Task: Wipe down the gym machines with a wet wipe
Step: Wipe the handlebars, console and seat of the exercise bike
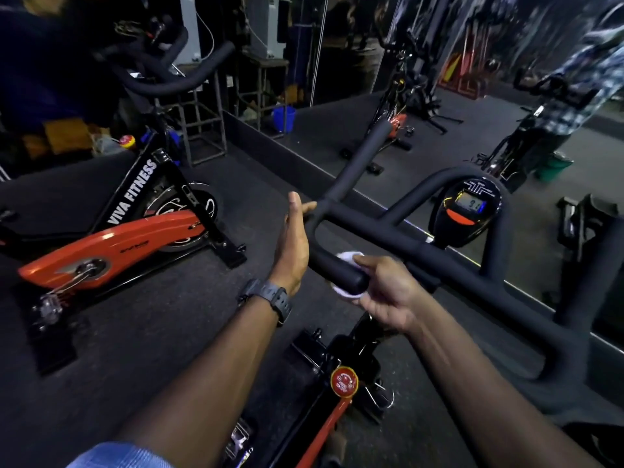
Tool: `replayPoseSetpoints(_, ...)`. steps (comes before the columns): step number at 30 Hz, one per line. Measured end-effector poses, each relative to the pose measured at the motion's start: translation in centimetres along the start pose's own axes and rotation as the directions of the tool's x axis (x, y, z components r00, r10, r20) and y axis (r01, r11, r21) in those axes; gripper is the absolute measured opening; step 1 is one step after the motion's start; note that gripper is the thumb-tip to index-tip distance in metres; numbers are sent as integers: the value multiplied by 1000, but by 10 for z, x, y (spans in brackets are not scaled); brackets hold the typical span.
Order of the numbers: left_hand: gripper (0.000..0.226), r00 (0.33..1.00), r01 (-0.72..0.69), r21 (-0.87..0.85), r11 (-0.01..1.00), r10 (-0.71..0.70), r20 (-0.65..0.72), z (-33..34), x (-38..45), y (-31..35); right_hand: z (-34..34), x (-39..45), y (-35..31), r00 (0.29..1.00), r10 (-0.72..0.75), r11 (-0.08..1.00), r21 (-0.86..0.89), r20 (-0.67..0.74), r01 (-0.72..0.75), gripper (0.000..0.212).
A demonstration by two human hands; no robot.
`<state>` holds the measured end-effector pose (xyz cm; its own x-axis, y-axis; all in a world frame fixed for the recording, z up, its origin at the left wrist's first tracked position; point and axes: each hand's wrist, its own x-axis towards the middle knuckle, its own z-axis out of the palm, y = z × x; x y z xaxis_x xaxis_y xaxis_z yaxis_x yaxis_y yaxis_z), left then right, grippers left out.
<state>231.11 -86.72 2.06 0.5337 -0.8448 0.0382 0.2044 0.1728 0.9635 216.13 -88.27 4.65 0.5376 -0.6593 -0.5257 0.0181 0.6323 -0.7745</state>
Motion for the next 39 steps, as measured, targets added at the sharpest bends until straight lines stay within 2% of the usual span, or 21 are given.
replayPoseSetpoints(1,85,1000,2,5,1000,-2,2,0,1,-1,2,10,-10,998,50,992,-121,31,-46,27)
replayPoseSetpoints(3,84,1000,18,4,1000,-18,18,1,1,0,9,33,-32,994,80,973,-223,77,-61,23)
replayPoseSetpoints(6,94,999,40,25,999,-40,-8,0,2,-1,34,68,-51,999,31,964,-265,18,-25,22)
replayPoseSetpoints(7,95,998,55,20,998,-55,-15,0,2,-1,43,73,-52,1000,-26,926,-378,-12,20,18)
replayPoseSetpoints(8,89,997,69,17,997,-69,-18,1,2,-1,49,72,-50,993,-117,815,-573,-10,90,15)
replayPoseSetpoints(9,80,997,80,18,997,-80,-19,1,3,-2,52,66,-44,974,-224,596,-787,29,161,18)
replayPoseSetpoints(10,74,996,89,8,996,-89,-20,1,5,-2,51,63,-36,941,-323,310,-927,106,211,22)
replayPoseSetpoints(11,73,995,93,4,996,-93,-20,1,6,-3,51,55,-29,896,-396,25,-973,203,231,25)
replayPoseSetpoints(12,74,996,92,10,996,-92,-16,1,7,-2,51,46,-23,852,-435,-165,-956,290,241,27)
replayPoseSetpoints(14,76,995,103,10,995,-103,0,3,9,-1,49,39,-18,748,-513,-363,-896,421,256,29)
replayPoseSetpoints(15,77,994,109,-1,994,-109,0,4,11,2,47,41,-21,696,-550,-414,-875,461,252,30)
replayPoseSetpoints(17,80,994,107,-7,994,-107,-23,6,20,7,44,50,-33,632,-599,-415,-866,491,279,25)
replayPoseSetpoints(19,86,992,112,-55,992,-115,-49,8,30,12,42,67,-42,623,-600,-420,-861,502,289,22)
replayPoseSetpoints(22,86,985,121,-111,986,-133,-107,10,39,20,43,89,-52,621,-516,-559,-781,590,277,30)
replayPoseSetpoints(25,81,985,108,-94,990,-119,-129,17,47,24,39,95,-61,574,-384,-720,-624,723,304,29)
replayPoseSetpoints(27,80,985,91,-80,993,-101,-137,22,55,25,32,98,-77,595,-348,-768,-584,724,262,28)
replayPoseSetpoints(30,84,991,53,-21,998,-55,-120,35,68,33,17,112,-131,631,-477,-756,-652,612,61,25)
replayPoseSetpoints(33,99,992,25,35,999,-20,-124,51,80,32,2,131,-172,528,-674,-630,-775,517,-46,19)
replayPoseSetpoints(35,108,993,-10,84,996,20,-119,55,81,24,5,136,-155,536,-675,-591,-806,507,17,17)
replayPoseSetpoints(37,106,994,-52,89,995,60,-87,51,79,20,12,128,-118,593,-521,-629,-746,614,220,19)
replayPoseSetpoints(39,99,991,-81,65,995,87,-98,44,80,13,12,118,-103,605,-367,-644,-662,706,382,22)
